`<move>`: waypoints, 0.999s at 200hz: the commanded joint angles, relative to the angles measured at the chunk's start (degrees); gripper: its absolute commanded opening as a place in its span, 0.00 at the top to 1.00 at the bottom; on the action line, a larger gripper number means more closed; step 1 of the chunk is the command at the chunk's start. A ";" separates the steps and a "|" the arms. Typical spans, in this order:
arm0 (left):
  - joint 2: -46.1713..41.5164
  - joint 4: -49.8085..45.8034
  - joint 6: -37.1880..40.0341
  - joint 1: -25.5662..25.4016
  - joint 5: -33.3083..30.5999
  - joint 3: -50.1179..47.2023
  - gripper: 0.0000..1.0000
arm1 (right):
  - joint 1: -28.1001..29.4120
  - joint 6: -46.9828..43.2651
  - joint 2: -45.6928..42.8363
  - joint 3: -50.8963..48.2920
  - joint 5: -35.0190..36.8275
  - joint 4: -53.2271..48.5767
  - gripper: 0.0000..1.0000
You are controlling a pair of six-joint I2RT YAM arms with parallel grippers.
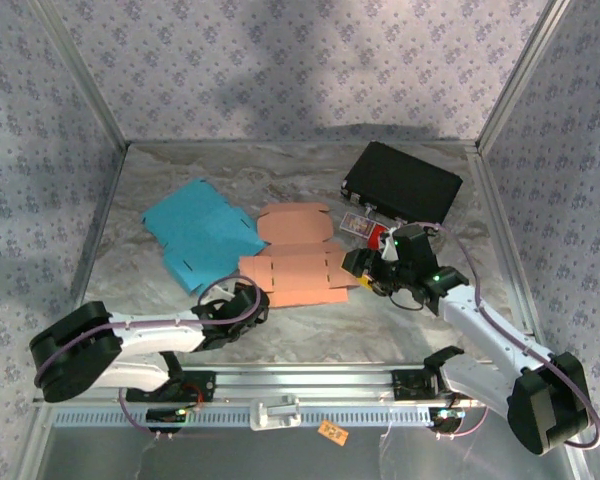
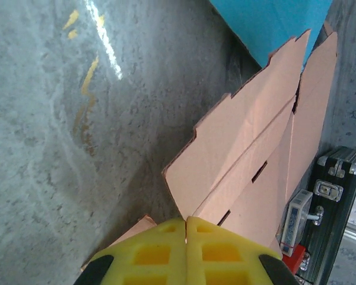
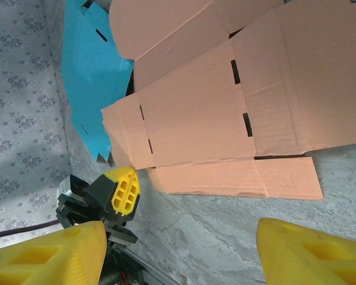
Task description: Fold the paper box
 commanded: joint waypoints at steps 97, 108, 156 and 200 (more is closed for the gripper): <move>-4.20 -3.71 -17.89 -0.37 -5.15 10.57 1.00 | 5.25 17.74 0.20 -2.86 3.39 10.14 0.29; -4.18 -3.45 -17.81 -0.30 -5.04 10.72 1.00 | 6.82 20.88 0.70 -3.90 4.84 14.66 0.28; -4.06 -2.88 -17.55 -0.28 -5.31 11.39 1.00 | 11.16 33.59 4.79 -7.87 7.27 22.90 0.27; -4.45 -2.38 -17.35 -0.28 -4.51 11.47 1.00 | 17.34 42.76 9.95 -12.80 13.94 34.92 0.24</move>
